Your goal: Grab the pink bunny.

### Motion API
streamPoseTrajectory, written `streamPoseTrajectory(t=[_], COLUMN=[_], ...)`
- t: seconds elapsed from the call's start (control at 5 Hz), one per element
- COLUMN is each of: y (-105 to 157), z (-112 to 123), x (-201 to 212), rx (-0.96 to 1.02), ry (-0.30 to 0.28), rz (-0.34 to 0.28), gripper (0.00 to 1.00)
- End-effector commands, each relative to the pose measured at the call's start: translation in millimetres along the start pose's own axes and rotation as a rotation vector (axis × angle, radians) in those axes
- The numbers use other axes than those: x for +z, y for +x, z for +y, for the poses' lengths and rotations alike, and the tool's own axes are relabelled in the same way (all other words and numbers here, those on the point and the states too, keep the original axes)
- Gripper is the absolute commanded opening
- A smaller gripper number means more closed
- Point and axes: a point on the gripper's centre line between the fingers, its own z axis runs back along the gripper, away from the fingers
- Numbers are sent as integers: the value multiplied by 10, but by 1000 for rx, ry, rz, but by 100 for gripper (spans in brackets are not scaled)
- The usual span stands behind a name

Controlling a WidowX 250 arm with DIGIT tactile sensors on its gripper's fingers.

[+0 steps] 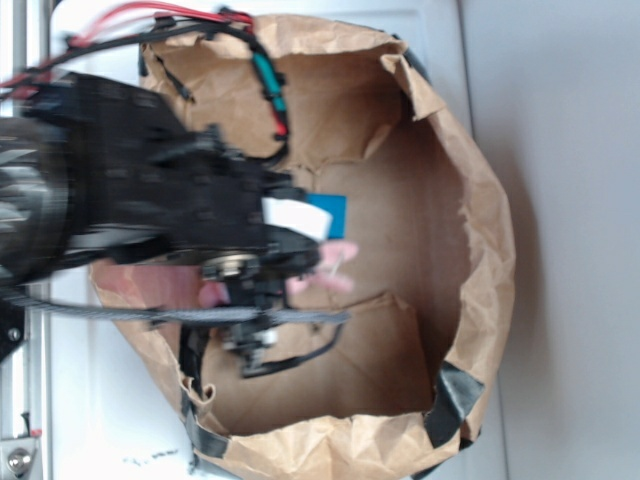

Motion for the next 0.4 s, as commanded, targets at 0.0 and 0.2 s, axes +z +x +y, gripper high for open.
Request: streamPoseTrajectory(t=[0.0,0.2], y=[-31,-37], z=[14,-42], x=[376,300], rx=[10,5], ry=[-31,-6], rz=[-82,-61], gripper=[100,100])
